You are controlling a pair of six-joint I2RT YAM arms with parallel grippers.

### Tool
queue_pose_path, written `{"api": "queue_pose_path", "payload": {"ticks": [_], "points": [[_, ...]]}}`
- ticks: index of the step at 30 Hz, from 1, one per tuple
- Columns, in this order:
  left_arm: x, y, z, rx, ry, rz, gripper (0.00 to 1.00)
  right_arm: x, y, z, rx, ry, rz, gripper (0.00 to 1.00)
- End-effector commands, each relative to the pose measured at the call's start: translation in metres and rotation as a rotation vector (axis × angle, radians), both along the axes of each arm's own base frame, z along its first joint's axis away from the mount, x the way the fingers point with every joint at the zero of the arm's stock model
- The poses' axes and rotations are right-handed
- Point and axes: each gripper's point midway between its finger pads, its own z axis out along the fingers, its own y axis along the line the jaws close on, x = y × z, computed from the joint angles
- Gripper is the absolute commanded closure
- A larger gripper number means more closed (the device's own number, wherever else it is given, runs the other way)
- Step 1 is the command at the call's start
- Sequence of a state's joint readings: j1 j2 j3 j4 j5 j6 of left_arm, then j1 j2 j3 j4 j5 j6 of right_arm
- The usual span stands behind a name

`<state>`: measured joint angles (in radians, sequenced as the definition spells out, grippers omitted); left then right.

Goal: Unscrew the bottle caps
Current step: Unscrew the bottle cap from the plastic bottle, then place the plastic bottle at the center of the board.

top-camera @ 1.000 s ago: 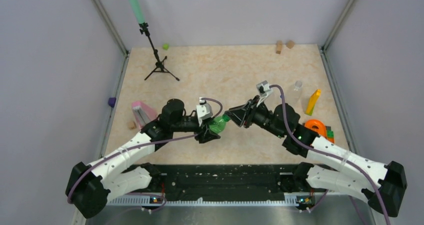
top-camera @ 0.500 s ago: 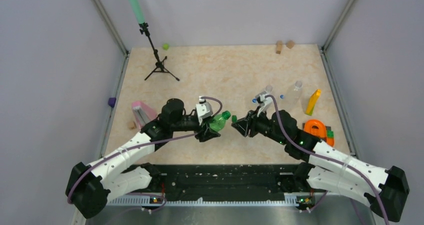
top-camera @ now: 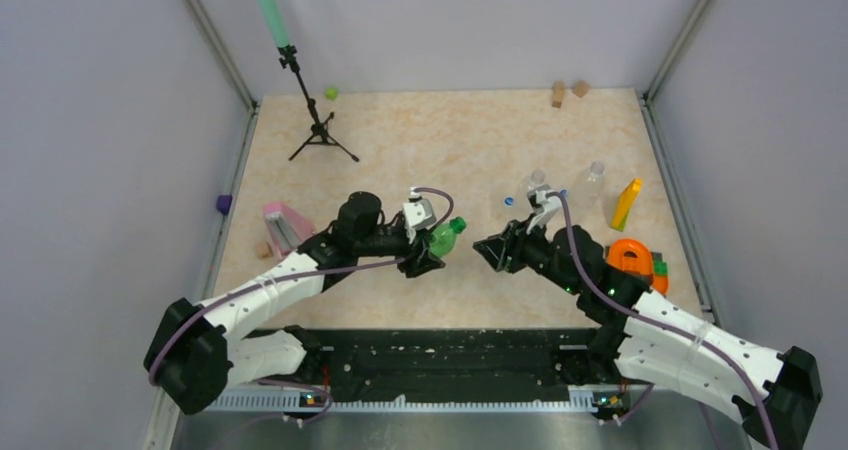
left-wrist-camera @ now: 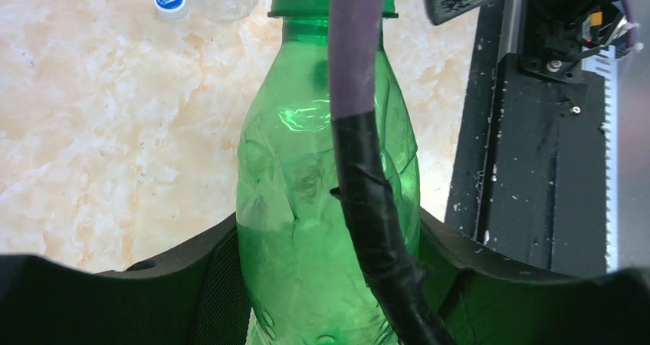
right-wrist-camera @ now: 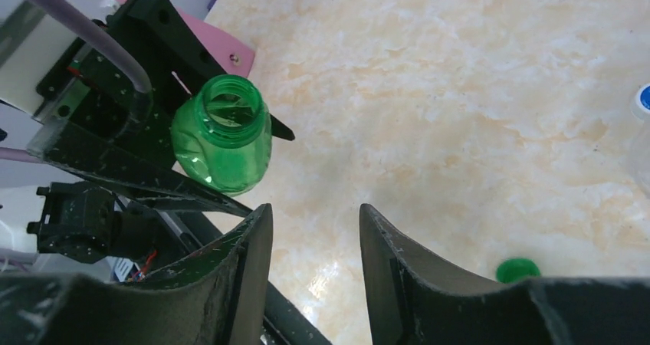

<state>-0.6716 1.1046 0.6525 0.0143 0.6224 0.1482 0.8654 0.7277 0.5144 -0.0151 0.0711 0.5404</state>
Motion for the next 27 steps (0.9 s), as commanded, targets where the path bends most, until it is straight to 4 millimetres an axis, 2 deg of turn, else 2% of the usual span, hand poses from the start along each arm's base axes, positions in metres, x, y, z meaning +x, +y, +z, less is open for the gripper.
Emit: {"api": "queue_pose_path", "payload": {"ticks": [1,5,8,15,20,23,27], "points": [[0.042,0.01,-0.014,0.072,-0.095,0.184,1.0,0.004,0.002,0.013,0.085,-0.029,-0.016,0.52],[0.04,0.004,-0.014,0.057,-0.086,0.151,1.0,-0.001,0.01,0.029,0.125,-0.069,0.037,0.42],[0.035,-0.001,-0.014,0.04,-0.078,0.115,1.0,0.003,0.015,0.035,0.138,-0.08,0.037,0.39],[0.026,-0.008,-0.024,0.036,-0.026,0.059,1.0,0.014,0.032,0.045,0.199,-0.084,0.041,0.38],[0.021,-0.01,-0.018,0.003,-0.036,0.039,1.0,0.022,0.031,0.054,0.243,-0.103,0.017,0.39],[0.018,-0.01,-0.015,-0.01,-0.04,0.027,1.0,0.028,0.029,0.053,0.259,-0.089,0.005,0.4],[0.017,-0.012,-0.013,-0.021,-0.038,0.019,1.0,0.027,0.036,0.054,0.294,-0.07,0.054,0.44]]}}
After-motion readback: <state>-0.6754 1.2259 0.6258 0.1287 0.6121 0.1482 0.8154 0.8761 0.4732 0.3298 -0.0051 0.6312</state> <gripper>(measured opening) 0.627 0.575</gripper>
